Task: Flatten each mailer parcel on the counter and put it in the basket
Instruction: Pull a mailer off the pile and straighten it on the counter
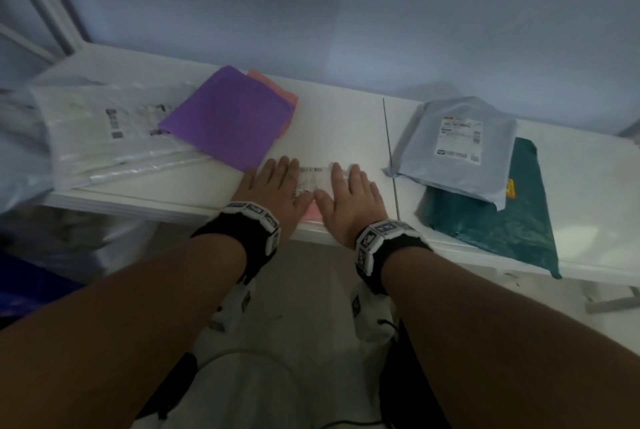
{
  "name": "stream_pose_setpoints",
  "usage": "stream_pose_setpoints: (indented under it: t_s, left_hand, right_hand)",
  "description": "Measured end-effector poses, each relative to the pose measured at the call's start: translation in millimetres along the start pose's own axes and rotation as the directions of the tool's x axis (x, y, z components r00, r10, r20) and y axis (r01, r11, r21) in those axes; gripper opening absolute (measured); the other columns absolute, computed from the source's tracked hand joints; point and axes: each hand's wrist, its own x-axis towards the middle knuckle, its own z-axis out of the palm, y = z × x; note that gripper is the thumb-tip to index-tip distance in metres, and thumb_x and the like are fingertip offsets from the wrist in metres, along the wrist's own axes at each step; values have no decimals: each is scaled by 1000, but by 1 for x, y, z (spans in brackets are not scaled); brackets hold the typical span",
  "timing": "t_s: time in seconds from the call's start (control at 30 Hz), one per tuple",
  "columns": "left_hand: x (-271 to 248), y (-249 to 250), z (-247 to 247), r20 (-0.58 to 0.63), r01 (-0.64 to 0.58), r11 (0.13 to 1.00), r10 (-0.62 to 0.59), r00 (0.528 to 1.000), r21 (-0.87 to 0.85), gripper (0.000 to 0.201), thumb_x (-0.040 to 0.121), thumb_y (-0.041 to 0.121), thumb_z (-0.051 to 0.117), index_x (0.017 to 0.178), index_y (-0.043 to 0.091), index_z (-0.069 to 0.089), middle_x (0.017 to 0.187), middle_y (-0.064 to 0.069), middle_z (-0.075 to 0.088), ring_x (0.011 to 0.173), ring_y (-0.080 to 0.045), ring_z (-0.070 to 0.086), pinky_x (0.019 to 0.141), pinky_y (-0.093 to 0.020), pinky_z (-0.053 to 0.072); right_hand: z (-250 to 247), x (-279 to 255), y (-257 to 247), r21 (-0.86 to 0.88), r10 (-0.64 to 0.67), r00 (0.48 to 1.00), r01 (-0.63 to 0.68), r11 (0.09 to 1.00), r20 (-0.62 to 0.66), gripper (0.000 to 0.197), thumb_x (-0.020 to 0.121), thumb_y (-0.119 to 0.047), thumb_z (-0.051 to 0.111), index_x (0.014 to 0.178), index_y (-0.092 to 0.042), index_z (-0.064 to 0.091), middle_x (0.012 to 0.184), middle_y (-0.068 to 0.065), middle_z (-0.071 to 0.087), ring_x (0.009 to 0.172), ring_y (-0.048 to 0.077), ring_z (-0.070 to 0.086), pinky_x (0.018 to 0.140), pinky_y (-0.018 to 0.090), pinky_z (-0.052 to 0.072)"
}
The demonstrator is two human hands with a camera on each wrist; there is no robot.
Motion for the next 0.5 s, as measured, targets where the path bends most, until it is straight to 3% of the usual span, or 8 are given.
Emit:
stream_pose_setpoints:
  t_s: [0.3,0.37,0.4,0.47,0.5]
  left_hand:
    - [-2,-3,0,34,68,997,-69,997,43,77,94,64,6,155,18,-3,162,1,-7,149,-20,-1,119,-45,2]
    - [-2,-6,-3,54,58,994,-63,997,92,78,92,66,5,155,20,-2,162,2,-6,149,-20,0,119,-46,2]
    - [-2,-8,-5,62,48,991,-56,996,124,80,91,68,5,155,21,-2,162,3,-6,149,-20,0,119,-46,2]
    - [-6,-13,-10,79,31,983,-46,996,179,83,89,71,5,155,22,-2,162,4,-6,149,-20,0,118,-45,2]
    - [-9,-14,-12,88,33,981,-51,995,191,84,88,72,5,155,22,-2,162,4,-6,149,-20,0,118,-45,2]
  right_hand:
    - [-14,-8,13,-40,1,981,7,999,196,71,95,-69,14,154,-37,-12,165,5,-9,152,25,-7,121,44,-4]
    - [-25,-7,11,-33,-6,979,13,999,204,68,98,-62,19,156,-34,-3,165,7,4,151,28,6,121,45,8]
    - [-29,-5,9,-24,-2,985,6,1000,173,65,99,-56,25,155,-30,9,160,10,21,146,31,21,117,46,20]
    - [-40,-6,1,-1,92,993,-92,996,74,49,97,-44,38,141,-23,34,138,11,49,124,32,48,100,45,38]
    - [-45,-8,-2,31,171,984,-172,985,44,43,95,-40,43,134,-22,40,131,10,53,118,32,53,96,44,40]
